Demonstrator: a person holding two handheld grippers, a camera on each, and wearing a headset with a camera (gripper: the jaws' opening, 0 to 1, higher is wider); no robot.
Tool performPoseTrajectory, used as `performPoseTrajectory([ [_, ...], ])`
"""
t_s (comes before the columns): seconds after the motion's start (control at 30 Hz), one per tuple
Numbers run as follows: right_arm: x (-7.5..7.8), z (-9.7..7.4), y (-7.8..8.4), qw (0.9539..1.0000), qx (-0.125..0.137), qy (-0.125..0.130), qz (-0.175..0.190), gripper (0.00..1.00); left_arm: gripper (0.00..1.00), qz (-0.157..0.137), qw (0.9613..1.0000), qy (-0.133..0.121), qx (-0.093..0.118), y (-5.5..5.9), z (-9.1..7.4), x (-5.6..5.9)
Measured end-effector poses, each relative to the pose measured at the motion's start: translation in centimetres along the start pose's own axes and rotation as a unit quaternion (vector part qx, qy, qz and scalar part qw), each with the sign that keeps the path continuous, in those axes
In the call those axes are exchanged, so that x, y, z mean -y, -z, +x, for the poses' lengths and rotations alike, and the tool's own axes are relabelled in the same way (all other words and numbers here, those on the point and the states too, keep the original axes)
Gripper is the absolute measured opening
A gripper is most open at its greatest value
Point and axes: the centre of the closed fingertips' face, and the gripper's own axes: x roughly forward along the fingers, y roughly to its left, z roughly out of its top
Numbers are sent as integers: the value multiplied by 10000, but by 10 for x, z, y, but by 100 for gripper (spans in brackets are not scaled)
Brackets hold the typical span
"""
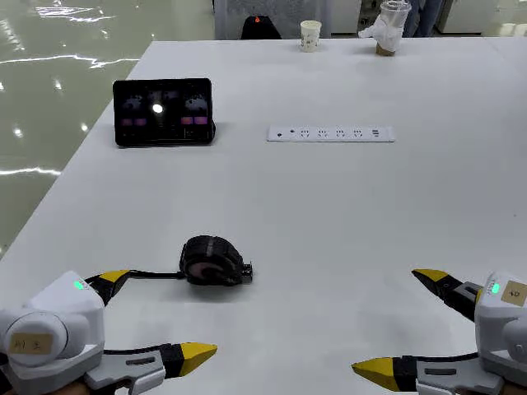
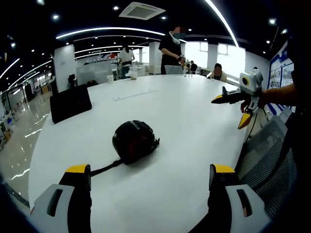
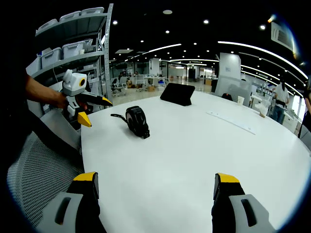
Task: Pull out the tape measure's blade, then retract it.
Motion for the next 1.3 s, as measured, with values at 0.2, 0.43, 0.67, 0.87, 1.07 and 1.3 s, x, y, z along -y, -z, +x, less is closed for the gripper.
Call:
performPoseTrajectory([
  [0.2, -2, 1, 0, 10000, -23, -27, -19, 99, 99, 8, 10000, 7, 53, 0, 3, -1],
  [0.43, -4, 3, -1, 10000, -38, -57, -50, 99, 99, -21, 10000, -46, 16, 3, 5, -6],
  [0.67, -5, 5, -1, 9999, -58, -75, -49, 99, 96, -88, 9999, -1, 89, 1, 5, -6],
  [0.87, -5, 4, 0, 9999, -77, -74, -18, 99, 98, -165, 9998, 52, 116, -1, 5, -4],
  [1.07, -5, 3, 2, 9999, -112, -69, 2, 99, 99, -147, 9997, 171, 67, -2, 6, 4],
  [1.3, -4, 2, 2, 9999, -115, -54, 9, 99, 99, -151, 9996, 233, 50, -4, 6, 8],
])
